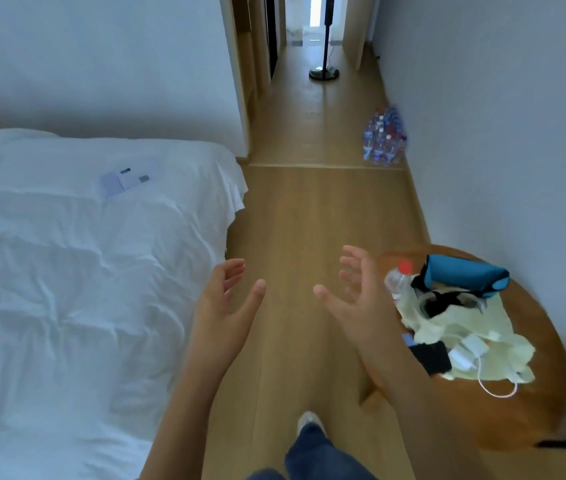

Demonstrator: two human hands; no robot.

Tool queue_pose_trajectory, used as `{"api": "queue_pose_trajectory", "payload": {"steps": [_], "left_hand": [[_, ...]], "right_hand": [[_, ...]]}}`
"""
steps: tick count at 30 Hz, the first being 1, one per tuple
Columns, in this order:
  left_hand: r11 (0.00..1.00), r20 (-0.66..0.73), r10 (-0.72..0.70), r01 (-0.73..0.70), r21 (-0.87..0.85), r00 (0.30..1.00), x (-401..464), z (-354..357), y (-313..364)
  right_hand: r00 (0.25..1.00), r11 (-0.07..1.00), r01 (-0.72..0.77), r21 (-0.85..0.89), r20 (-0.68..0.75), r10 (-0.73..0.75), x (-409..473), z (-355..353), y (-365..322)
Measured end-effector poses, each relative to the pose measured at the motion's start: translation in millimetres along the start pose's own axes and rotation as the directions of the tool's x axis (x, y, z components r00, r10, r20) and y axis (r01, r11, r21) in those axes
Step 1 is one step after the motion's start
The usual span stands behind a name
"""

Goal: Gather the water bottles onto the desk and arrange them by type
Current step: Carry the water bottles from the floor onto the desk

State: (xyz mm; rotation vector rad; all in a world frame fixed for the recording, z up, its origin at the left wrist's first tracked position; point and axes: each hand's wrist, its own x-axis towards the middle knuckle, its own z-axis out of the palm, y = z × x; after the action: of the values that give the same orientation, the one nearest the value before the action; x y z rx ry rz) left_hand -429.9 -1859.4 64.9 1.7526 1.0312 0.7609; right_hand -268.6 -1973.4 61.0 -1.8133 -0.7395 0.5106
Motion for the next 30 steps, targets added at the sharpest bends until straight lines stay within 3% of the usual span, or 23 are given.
{"api": "queue_pose_trajectory", "payload": {"steps": [8,20,30], "left_hand": [[0.999,0.008,-0.04,0.04,-0.004,0.999,176,57,5],[0.996,0.188,-0.005,-0.011,0.084,0.982,517,151,25],[0.988,0.344,0.036,-0.085,0.128,0.938,721,265,47]], "right_hand": [[0.998,0.998,-0.046,-0.036,0.036,0.047,180,4,3],[0.986,0.991,-0.117,-0.061,-0.125,0.109,501,16,1],[0.954,0.974,-0.228,0.003,-0.199,0.224,705,-15,30]]}}
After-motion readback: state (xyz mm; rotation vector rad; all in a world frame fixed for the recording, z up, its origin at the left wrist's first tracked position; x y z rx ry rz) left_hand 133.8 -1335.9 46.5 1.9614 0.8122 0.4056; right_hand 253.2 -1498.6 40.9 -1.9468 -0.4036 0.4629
